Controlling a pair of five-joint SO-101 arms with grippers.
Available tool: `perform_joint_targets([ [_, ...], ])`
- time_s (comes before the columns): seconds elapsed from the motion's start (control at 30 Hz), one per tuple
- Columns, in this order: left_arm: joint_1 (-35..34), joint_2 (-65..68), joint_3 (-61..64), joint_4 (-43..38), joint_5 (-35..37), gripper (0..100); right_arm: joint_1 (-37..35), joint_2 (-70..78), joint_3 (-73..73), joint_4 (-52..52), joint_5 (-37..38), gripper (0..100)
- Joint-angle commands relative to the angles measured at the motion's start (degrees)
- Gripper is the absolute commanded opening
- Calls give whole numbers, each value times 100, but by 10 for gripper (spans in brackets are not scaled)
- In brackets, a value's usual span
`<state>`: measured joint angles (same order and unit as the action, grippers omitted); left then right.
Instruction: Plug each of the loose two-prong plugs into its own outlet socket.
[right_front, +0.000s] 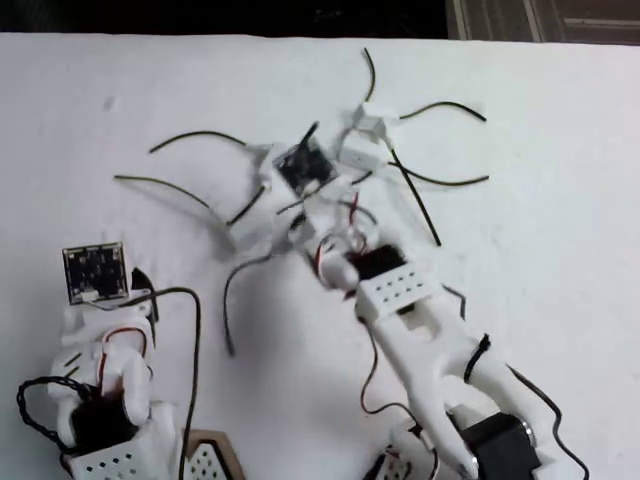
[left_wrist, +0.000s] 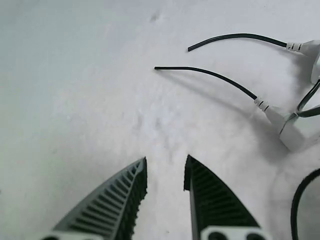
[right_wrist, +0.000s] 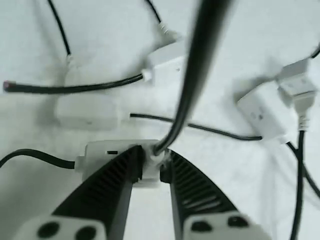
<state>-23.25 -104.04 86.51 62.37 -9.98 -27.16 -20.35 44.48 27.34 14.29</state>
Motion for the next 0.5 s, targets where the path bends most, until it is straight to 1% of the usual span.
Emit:
perform_joint_targets([
  [0.0, -40, -48, -26, -105, -26, 142, 303, 145, -765, -22, -18, 17],
  [0.13, -40, -48, -26, -105, -26, 142, 462, 927, -1389, -13, -9, 32],
  [0.27, -31, -48, -18, -105, -26, 142, 629, 1429, -1802, 136, -26, 183],
  [0.3, -22, -48, -18, -105, -26, 142, 629, 1402, -1837, 286, -18, 204],
  [0.37, -22, -48, -18, -105, -26, 142, 585, 1182, -1846, 611, -18, 193],
  [0.47, -22, -48, -18, -105, -26, 142, 426, 541, -1723, 1209, -18, 135],
])
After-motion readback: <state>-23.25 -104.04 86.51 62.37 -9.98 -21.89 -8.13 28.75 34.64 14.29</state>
